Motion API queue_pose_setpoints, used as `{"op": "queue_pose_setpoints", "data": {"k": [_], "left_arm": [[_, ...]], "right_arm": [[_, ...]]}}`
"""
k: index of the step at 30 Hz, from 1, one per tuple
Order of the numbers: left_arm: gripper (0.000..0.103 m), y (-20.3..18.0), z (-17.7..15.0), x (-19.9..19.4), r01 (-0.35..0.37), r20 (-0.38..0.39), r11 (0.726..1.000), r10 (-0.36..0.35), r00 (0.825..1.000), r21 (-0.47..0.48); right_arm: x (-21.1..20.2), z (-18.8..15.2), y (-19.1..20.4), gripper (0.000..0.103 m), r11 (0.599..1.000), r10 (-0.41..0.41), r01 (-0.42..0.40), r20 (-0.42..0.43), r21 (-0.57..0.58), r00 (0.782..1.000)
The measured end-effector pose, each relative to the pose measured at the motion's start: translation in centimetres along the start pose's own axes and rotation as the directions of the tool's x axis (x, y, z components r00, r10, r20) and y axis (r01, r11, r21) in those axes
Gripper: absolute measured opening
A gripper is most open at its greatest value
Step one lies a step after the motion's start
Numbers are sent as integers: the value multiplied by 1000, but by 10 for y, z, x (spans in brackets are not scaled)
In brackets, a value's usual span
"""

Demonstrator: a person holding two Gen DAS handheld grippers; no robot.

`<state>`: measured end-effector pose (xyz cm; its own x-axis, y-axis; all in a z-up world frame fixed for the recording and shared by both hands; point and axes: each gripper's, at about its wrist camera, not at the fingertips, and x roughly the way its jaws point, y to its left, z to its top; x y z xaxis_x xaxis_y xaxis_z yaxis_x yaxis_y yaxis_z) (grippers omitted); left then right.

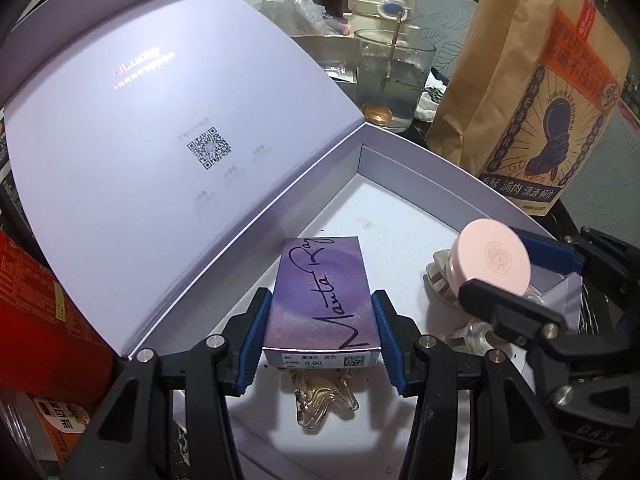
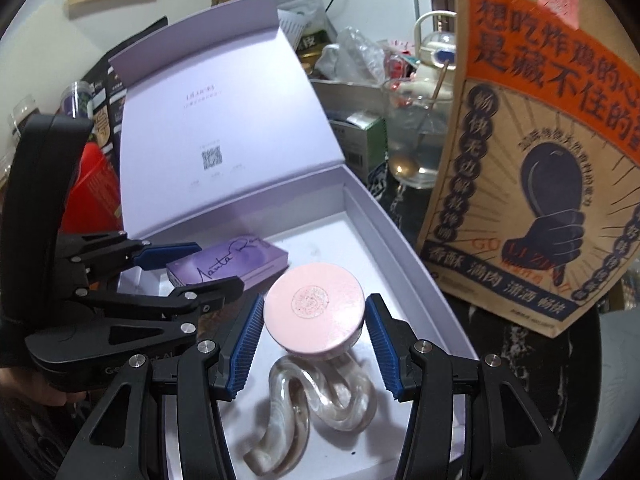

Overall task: Organize rigid objects
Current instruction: 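Open the left gripper releasing the palette while the right releases the compact in the box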

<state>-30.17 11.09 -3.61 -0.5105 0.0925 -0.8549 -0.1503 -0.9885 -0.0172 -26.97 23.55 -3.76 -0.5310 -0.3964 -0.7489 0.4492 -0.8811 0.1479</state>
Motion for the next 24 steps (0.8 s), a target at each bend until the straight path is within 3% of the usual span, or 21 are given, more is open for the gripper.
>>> {"op": "queue_pose_setpoints", "data": {"k": [5,8,14,18,19,23,24], "left_arm": [[50,0,1,1,-8,-14,1000,8,1000,1],[50,1,2,4,-7,-35,1000,7,999,-14],[51,0,2,12,2,-110,1000,-5,994,-30],[52,-4,2,6,-7,-91,1000,5,996,-19],[54,-5,3,2,-11,-81,1000,9,997,-15],[81,-8,3,-8,-6,-52,1000,5,999,-13],[81,-9,3,-11,-7,-46,1000,7,999,-11]], "right_arm": [[6,-2,-3,55,1000,-8,9,-23,14,1000],[0,-1,-8,68,999,-20,20,-2,38,1000],[-13,0,-12,69,996,-61,60,25,60,998],[-24,-2,-18,69,993,-72,67,52,94,996],[-26,-2,-19,69,992,-78,73,53,99,996],[-37,-2,-20,69,989,-102,94,68,113,992],[-40,-2,-19,69,990,-94,85,76,115,993]]}}
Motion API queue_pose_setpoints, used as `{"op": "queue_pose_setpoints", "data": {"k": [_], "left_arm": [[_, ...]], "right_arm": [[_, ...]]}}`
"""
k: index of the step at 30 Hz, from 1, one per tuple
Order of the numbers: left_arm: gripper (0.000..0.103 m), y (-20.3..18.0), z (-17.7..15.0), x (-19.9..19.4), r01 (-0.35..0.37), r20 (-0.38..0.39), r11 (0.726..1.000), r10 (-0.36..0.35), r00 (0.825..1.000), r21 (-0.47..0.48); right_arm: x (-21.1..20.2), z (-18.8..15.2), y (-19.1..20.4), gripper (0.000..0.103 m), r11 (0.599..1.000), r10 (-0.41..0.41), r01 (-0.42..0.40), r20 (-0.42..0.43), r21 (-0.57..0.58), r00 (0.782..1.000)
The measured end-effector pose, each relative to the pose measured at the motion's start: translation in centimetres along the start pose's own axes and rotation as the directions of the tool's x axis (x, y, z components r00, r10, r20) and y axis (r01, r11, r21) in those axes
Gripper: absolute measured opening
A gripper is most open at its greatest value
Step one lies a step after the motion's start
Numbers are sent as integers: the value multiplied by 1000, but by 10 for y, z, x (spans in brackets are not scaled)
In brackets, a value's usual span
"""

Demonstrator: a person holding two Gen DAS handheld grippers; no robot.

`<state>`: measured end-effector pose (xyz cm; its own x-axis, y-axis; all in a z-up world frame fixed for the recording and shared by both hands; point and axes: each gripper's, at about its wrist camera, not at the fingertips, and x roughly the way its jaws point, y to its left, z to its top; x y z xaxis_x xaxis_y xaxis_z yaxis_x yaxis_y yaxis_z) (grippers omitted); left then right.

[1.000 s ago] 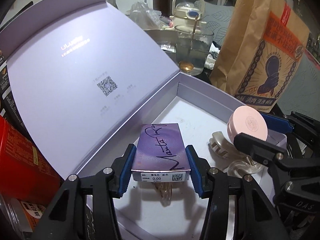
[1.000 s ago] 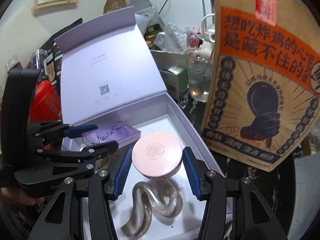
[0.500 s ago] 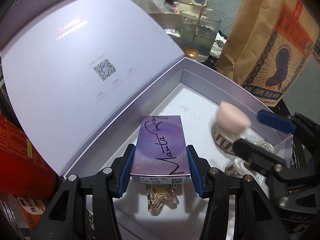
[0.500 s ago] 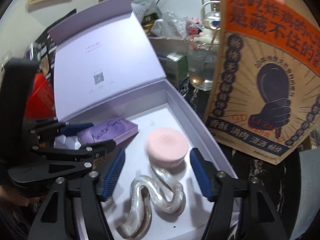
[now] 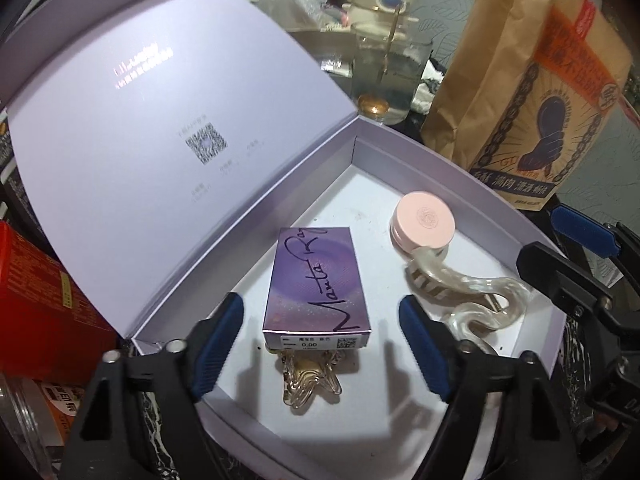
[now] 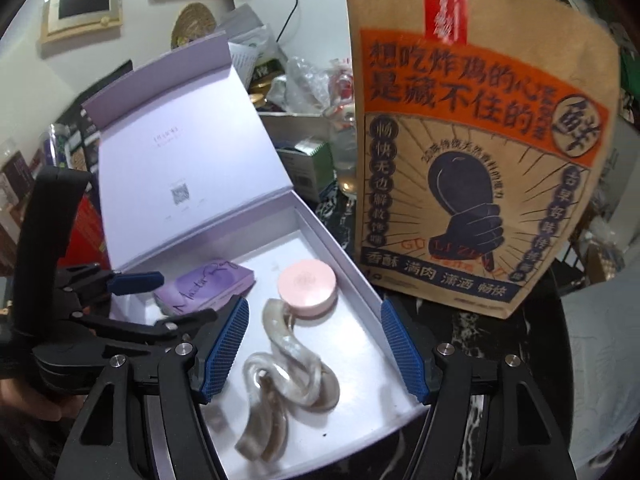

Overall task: Organize rigid objects
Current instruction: 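Open the left gripper releasing the palette while the right releases the compact in the box, then withdraw both grippers from the box back toward the items on the table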

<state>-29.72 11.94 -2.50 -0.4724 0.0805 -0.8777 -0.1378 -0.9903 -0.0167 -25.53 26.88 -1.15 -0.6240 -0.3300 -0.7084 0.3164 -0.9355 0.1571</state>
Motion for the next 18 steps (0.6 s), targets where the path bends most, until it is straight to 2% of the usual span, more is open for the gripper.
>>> {"op": "queue_pose_setpoints", "data": {"k": [6,9,18], "left_arm": [[81,-4,-7,-19,6,26,1000,-7,1000,29],[81,-9,-14,-26,1,33,999,-2,999,37],[81,-11,-20,-49,11,87,999,-15,996,41]], "right_arm": [[-18,-1,6,70,1000,-1,1,19,-4,1000],[-27,0,10,78,999,32,-32,29,0,999],[-52,-3,18,78,1000,0,0,62,0,998]]}}
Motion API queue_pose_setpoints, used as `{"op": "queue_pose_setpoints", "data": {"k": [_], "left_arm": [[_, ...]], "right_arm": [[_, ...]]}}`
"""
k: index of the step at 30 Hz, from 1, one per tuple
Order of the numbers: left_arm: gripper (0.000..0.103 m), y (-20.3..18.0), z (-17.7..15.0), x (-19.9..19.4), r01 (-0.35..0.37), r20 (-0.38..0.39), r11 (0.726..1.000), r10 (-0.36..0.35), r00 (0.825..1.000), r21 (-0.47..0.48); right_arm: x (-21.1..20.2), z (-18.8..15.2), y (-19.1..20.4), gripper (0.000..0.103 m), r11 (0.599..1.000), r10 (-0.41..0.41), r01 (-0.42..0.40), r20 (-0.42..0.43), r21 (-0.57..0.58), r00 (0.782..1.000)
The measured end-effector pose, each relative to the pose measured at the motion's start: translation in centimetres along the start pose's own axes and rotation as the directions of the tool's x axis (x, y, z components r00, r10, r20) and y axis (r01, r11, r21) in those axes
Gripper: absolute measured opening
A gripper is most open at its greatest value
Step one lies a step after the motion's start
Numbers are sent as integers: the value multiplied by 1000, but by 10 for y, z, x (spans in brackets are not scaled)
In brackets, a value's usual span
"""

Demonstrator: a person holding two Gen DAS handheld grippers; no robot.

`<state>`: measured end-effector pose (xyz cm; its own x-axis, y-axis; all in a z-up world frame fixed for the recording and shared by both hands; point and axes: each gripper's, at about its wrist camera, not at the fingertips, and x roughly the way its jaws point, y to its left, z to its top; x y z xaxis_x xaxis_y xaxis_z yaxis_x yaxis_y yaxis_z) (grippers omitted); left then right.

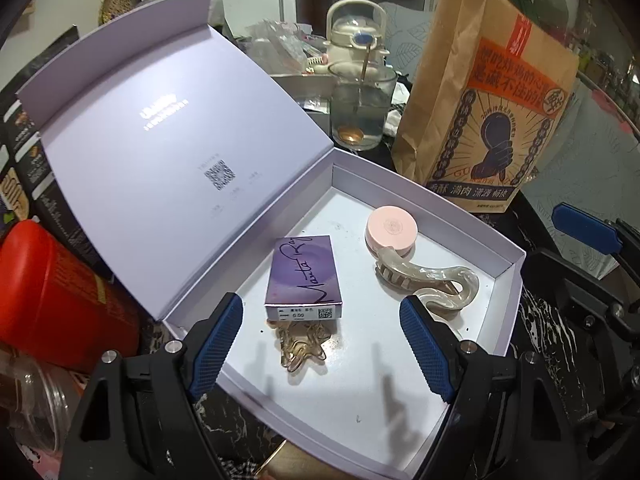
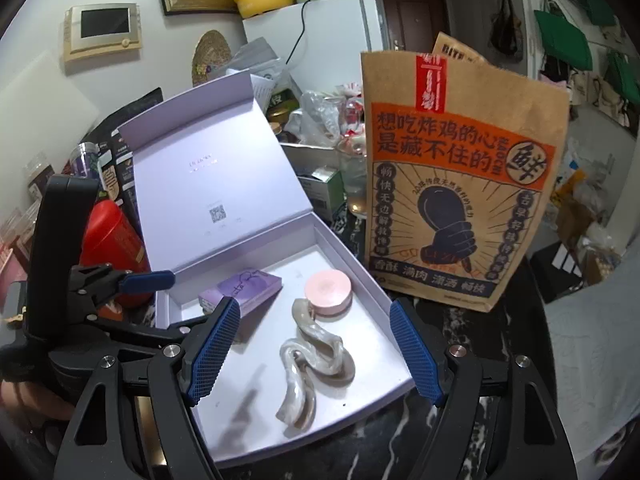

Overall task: Organize rigid objects
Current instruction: 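Withdraw both grippers from the box back toward the items on the table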

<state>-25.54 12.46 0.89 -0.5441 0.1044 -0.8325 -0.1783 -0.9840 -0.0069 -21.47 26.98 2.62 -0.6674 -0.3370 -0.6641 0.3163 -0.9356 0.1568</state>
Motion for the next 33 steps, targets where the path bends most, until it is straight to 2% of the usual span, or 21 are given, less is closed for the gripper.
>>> {"op": "queue_pose_setpoints", "data": {"k": [7,12,16,23,33], "left_arm": [[81,0,-6,-23,-11,28,1000,11,1000,3],[81,1,-14,-47,-41,79,999,42,996,-5],[81,2,-21,-64,-15,113,1000,16,993,-12],[81,-2,-36,-92,-27,156,1000,27,987,0],[81,-3,-58,-124,-44,173,999,45,984,-11]], "right_arm": [[-20,-3,10,80,1000,-2,3,31,-20,1000],[-41,-3,21,80,999,1,1,61,-33,998],[-58,-5,28,81,999,4,0,86,-44,996],[-82,-13,42,83,997,-5,14,112,-76,994],[-119,-29,59,88,995,-7,22,144,-101,990]]}}
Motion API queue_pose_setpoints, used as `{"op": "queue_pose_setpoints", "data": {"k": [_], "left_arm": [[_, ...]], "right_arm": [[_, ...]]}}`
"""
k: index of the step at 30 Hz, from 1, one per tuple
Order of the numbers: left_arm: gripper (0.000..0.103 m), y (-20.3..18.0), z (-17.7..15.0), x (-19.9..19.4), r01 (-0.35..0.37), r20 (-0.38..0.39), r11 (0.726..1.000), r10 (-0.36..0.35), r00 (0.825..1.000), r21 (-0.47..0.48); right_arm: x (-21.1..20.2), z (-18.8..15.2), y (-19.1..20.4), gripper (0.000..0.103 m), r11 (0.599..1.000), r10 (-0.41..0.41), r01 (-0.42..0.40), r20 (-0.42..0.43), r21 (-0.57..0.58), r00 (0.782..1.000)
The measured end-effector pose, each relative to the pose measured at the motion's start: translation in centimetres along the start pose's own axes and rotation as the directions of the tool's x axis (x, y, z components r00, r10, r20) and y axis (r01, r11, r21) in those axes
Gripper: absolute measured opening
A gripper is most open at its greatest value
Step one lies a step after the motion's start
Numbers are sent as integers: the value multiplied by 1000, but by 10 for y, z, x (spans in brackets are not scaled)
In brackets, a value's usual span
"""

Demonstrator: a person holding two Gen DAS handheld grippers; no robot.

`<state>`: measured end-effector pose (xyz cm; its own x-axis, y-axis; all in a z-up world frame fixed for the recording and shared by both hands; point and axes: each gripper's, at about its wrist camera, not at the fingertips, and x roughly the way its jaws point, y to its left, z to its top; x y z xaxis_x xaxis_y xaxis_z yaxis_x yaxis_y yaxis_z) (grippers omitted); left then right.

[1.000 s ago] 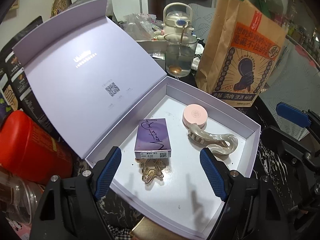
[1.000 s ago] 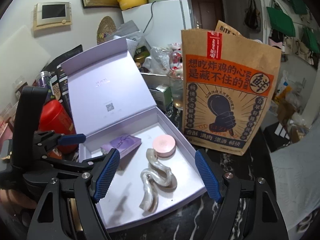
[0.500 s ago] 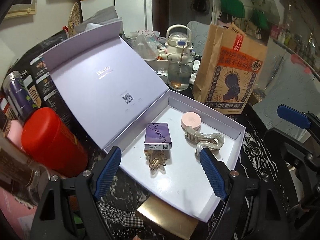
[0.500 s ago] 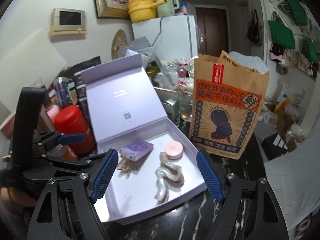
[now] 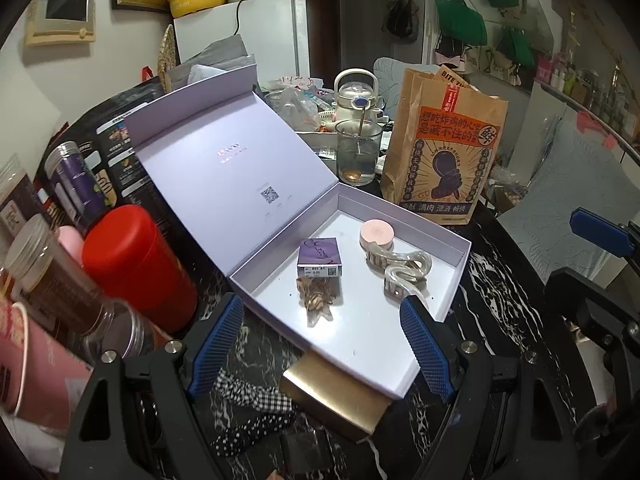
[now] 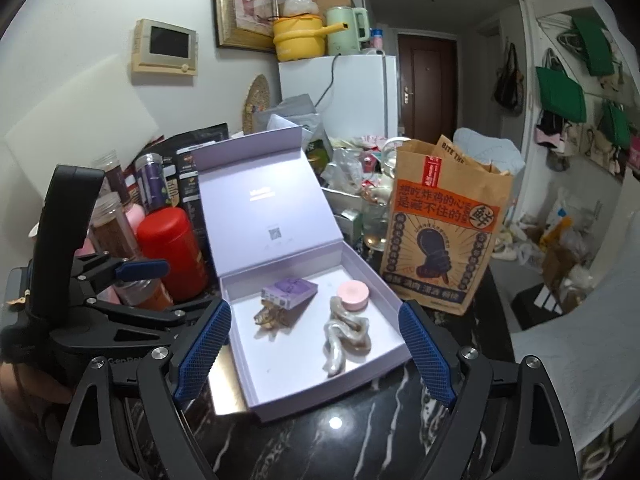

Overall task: Organize rigid objects
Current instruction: 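Withdraw both grippers from the box back toward the items on the table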

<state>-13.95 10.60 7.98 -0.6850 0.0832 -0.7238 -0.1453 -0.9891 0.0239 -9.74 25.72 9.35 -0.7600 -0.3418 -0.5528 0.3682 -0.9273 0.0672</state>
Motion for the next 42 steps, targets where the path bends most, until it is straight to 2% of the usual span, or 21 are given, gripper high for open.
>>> {"op": "queue_pose_setpoints", "data": {"k": [19,23,28,42], "left_arm": [[81,-2,-47,-57,-13,46,1000,12,999,24],[81,3,-56,-67,19,71,1000,-20,997,18],[81,5,-66,-70,0,77,1000,-2,997,28],[81,23,-93,-52,-19,22,1000,18,1000,17]], "right_arm": [[-51,-35,31,89,999,33,-31,48,-27,998],[-58,-41,37,89,999,38,-36,55,-31,998],[-60,-48,44,89,999,44,-42,49,-33,998],[-47,-73,59,89,998,60,-60,11,-29,998]]}}
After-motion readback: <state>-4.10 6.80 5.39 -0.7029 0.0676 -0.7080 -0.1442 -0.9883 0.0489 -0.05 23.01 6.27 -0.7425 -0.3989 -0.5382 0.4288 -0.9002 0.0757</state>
